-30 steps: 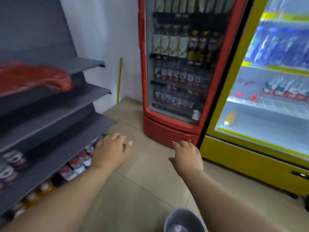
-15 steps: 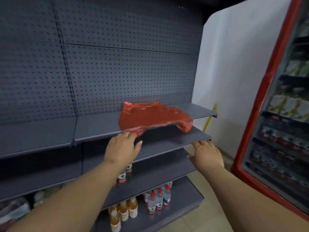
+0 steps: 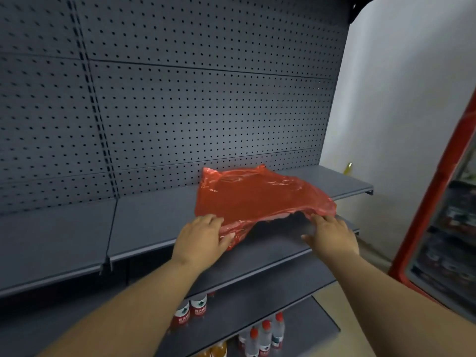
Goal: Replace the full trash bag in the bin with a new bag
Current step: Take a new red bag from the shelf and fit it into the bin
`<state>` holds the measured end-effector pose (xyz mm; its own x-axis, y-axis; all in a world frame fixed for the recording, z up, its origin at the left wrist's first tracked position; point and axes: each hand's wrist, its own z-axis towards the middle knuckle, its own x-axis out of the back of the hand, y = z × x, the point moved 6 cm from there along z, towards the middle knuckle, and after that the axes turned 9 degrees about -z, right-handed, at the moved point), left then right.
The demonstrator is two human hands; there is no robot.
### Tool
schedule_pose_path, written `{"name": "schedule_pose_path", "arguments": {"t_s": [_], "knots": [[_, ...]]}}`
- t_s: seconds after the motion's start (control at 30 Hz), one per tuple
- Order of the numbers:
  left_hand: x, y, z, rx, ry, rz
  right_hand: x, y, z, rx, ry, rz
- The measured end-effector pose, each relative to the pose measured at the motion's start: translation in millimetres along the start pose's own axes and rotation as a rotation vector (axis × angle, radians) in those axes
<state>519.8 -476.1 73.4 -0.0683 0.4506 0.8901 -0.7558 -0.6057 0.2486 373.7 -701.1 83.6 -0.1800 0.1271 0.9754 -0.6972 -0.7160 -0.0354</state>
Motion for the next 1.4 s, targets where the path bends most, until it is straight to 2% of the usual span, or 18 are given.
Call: {"name": "schedule_pose_path", "arguments": {"t_s": [0.23, 0.43, 0.63, 0.77, 0.9, 1.03, 1.27, 1.4], "knots": [[-59.8, 4.2, 44.8, 0.044, -0.167, 0.044, -25.0, 12.1, 79.4, 0.033, -0.032, -0.051], [-79.6, -10.2, 73.8, 0.074, -0.19, 0.075, -46.9, 5.1, 144.3, 0.273, -0.143, -0.122], [-75.7, -17.6, 77.9, 0.103, -0.066, -0.136, -61.1, -15.3, 169.4, 0.517, -0.179, -0.076], [-63.9, -26.3, 76.4, 0.209, -0.019, -0.347, -60.9, -19.5, 165.7, 0.583, -0.17, 0.017], [-52.7, -33.2, 73.8, 0.223, 0.009, -0.469, -53.7, -16.5, 152.5, 0.568, -0.165, 0.14], [-39.6, -30.9, 67.9, 0.169, 0.022, -0.551, -40.0, -2.1, 122.6, 0.437, -0.144, 0.253], [-17.1, 12.9, 53.3, 0.005, 0.007, -0.668, 5.8, 50.0, 34.4, 0.214, 0.117, 0.222], [-18.3, 65.4, 39.9, -0.098, -0.026, -0.683, 17.2, 101.5, -35.6, 0.019, 0.137, 0.137]]}}
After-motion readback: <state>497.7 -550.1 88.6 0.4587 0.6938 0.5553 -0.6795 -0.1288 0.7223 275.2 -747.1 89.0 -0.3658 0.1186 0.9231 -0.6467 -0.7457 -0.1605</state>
